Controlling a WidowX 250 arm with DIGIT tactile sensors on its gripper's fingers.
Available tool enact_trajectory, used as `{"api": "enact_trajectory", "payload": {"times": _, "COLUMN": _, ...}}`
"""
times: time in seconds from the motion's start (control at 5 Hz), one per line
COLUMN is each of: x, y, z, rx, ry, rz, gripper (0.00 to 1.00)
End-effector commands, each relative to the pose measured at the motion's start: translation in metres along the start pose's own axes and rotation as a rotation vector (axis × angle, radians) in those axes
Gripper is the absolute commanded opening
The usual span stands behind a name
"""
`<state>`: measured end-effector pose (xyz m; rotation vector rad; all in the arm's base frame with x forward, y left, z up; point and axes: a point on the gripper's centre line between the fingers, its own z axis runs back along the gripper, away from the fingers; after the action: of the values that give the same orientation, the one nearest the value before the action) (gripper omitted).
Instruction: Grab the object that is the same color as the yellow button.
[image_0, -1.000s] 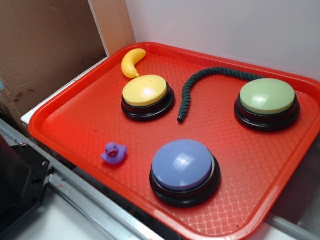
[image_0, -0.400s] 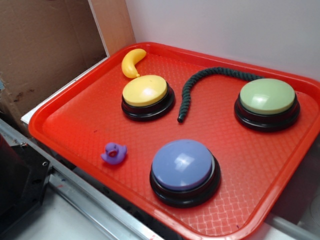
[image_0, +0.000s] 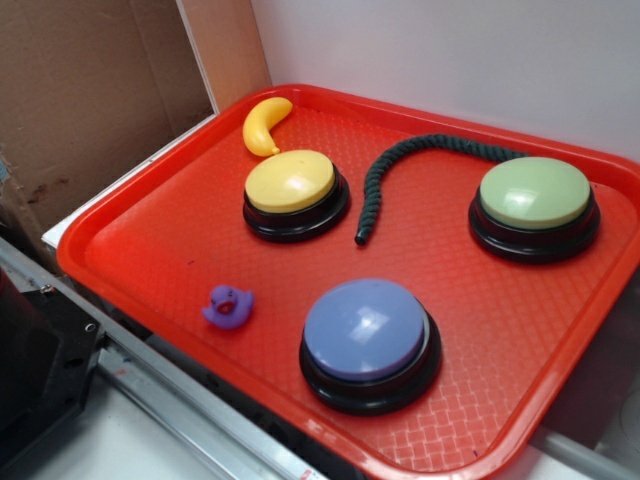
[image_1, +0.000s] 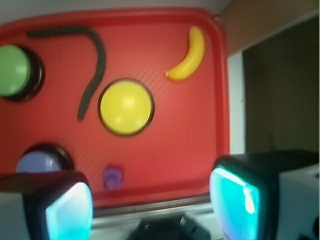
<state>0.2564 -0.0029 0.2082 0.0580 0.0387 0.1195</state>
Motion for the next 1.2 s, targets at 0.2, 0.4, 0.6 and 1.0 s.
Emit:
{"api": "enact_trajectory", "payload": {"times": 0.2, "x": 0.096, "y": 0.054, "z": -0.042, "rx": 0.143, "ry": -0.003, "rz": 0.363, "gripper": 1.0}}
{"api": "enact_trajectory", "payload": {"times": 0.4, "x": 0.106, "y": 0.063, "z": -0.062, "rx": 0.133, "ry": 0.016, "rz": 0.374, "gripper": 1.0}}
{"api": "enact_trajectory", "payload": {"times": 0.6, "x": 0.113, "y": 0.071, "z": -0.081, "rx": 0.123, "ry": 0.0, "rz": 0.376, "gripper": 1.0}}
{"api": "enact_trajectory", "payload": {"times": 1.0, "x": 0.121, "y": 0.082, "z": -0.102, "rx": 0.097, "ry": 0.001, "rz": 0.371, "gripper": 1.0}}
